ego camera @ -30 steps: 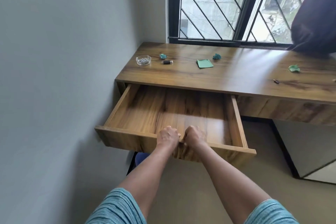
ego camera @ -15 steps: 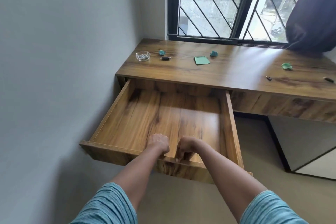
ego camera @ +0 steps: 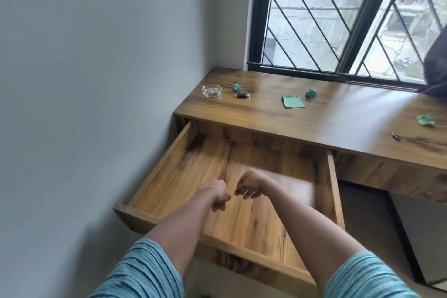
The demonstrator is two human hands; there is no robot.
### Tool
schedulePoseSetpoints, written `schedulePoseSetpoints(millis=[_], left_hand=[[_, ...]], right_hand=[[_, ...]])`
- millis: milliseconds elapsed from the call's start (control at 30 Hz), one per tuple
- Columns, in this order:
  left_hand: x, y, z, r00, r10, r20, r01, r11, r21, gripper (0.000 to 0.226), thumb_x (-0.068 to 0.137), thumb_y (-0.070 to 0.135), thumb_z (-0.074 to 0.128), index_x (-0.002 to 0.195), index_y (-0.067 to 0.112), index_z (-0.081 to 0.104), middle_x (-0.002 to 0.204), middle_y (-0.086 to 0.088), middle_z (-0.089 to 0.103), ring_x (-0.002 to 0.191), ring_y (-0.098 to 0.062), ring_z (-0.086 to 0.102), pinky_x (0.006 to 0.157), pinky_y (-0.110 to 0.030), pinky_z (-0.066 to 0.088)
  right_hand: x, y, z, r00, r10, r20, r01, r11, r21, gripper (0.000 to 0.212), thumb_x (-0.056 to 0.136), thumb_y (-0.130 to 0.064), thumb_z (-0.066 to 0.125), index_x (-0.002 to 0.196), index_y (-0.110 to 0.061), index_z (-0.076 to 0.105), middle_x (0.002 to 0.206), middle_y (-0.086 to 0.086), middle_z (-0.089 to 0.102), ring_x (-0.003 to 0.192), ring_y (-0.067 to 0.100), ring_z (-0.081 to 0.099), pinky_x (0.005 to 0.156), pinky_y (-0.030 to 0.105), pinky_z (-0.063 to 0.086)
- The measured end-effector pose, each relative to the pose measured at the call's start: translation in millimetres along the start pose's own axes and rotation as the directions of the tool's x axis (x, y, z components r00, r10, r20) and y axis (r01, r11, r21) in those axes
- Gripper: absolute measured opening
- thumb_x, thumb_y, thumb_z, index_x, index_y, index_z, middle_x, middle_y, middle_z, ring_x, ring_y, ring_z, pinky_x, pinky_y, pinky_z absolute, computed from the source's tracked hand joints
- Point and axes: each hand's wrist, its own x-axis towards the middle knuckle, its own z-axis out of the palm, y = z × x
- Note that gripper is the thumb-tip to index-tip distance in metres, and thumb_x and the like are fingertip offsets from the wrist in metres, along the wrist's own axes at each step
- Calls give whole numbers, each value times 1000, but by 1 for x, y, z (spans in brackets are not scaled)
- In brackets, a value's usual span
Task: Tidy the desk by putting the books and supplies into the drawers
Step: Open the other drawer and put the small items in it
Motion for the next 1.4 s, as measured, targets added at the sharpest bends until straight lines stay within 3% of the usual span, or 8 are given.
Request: schedulePoseSetpoints(millis=[133,233,433,567,800,1033,1267,1400], left_hand=[[58,-4,-71,961,40,-272,-60,996,-66,28,89,31,54,83,8,69,89,-10,70,88,-25,68,73,-33,53],[109,-8,-132,938,23,-345,-89,980,-176,29,89,26,50,74,8,67,85,-12,68,88,-30,66,71,-33,49],[218,-21,-225,895,-85,-439,-59,950,-306,28,92,18,46,99,-1,66,101,-17,65,93,-29,59,75,-30,43],[283,-24,-258,873,-127,-470,-67,925,-374,39,93,15,44,127,0,55,132,-19,56,121,-32,53,99,-34,43],[366,-15,-296,857,-146,-495,-84,907,-412,38,92,28,44,122,9,58,128,-16,58,118,-33,54,98,-36,46],[402,-5,-305,834,-227,-503,-138,796,-589,44,92,36,55,116,1,65,112,-19,68,106,-32,65,91,-39,54],[389,-3,-304,830,-359,-427,-187,542,-819,30,76,8,73,104,-3,69,100,-21,72,89,-33,71,77,-45,59],[365,0,-292,840,-374,-393,-221,427,-877,38,74,4,76,110,-5,67,102,-20,72,90,-29,71,70,-30,54]], right_hand=[[52,-44,-50,975,-118,-187,117,993,-18,14,78,-21,73,86,-9,71,73,3,65,64,14,60,54,22,46],[107,-78,-89,954,-121,-273,139,989,51,23,81,-25,71,95,-8,70,78,4,65,67,15,57,56,20,44],[244,-140,-138,931,-61,-360,129,978,166,35,85,-31,66,105,-2,68,79,5,59,77,20,53,71,31,48],[314,-160,-150,909,-47,-414,135,973,186,33,89,-26,60,107,1,67,90,14,64,83,25,55,76,34,47],[388,-181,-171,861,32,-507,83,976,203,43,100,-28,40,121,7,54,123,24,58,115,36,54,93,37,44],[416,-192,-183,843,129,-523,24,961,275,32,95,-11,44,114,7,60,118,21,63,111,34,58,86,32,47],[404,-191,-178,828,273,-489,13,863,504,28,86,-10,58,108,5,64,111,17,65,94,28,62,66,26,43],[383,-181,-167,836,305,-456,34,800,599,26,81,-14,64,100,4,67,103,17,67,87,28,66,66,30,53]])
